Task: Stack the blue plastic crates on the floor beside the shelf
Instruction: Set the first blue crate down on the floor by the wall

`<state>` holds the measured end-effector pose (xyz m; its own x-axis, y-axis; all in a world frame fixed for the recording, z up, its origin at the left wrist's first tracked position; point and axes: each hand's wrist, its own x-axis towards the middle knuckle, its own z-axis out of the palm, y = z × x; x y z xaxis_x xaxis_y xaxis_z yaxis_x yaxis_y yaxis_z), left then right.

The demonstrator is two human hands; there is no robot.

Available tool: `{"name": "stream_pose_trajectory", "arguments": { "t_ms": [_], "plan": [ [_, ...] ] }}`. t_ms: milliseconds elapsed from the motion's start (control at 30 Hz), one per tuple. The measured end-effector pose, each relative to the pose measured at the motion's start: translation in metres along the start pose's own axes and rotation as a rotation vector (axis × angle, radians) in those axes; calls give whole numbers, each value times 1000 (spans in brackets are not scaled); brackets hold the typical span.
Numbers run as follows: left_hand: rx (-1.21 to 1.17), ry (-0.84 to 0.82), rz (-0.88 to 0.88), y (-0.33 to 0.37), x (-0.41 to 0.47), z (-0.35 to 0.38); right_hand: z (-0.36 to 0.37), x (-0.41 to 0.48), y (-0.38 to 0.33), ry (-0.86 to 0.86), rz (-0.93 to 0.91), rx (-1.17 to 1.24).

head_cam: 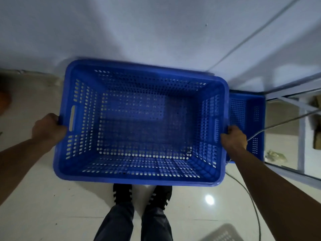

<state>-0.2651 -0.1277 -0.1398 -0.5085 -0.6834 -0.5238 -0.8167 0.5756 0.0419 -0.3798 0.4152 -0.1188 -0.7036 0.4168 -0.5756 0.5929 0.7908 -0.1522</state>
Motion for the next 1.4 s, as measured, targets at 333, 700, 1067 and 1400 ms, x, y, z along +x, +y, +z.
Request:
{"name": "stream_pose_trajectory", "arguments": {
  "t_ms": [333, 700, 1067, 1400],
  "plan": [
    [50, -27, 20, 1, 25, 12, 31, 9, -12, 24, 33, -47],
    [39, -69, 2, -3, 26, 16, 35, 11, -15, 32, 60, -64],
    [-115, -89, 5, 27, -7, 2, 21, -14, -44, -42, -100, -133],
    [-105, -103, 442, 120, -107, -167, -121, -138, -154, -2, -414, -116]
  ]
}}
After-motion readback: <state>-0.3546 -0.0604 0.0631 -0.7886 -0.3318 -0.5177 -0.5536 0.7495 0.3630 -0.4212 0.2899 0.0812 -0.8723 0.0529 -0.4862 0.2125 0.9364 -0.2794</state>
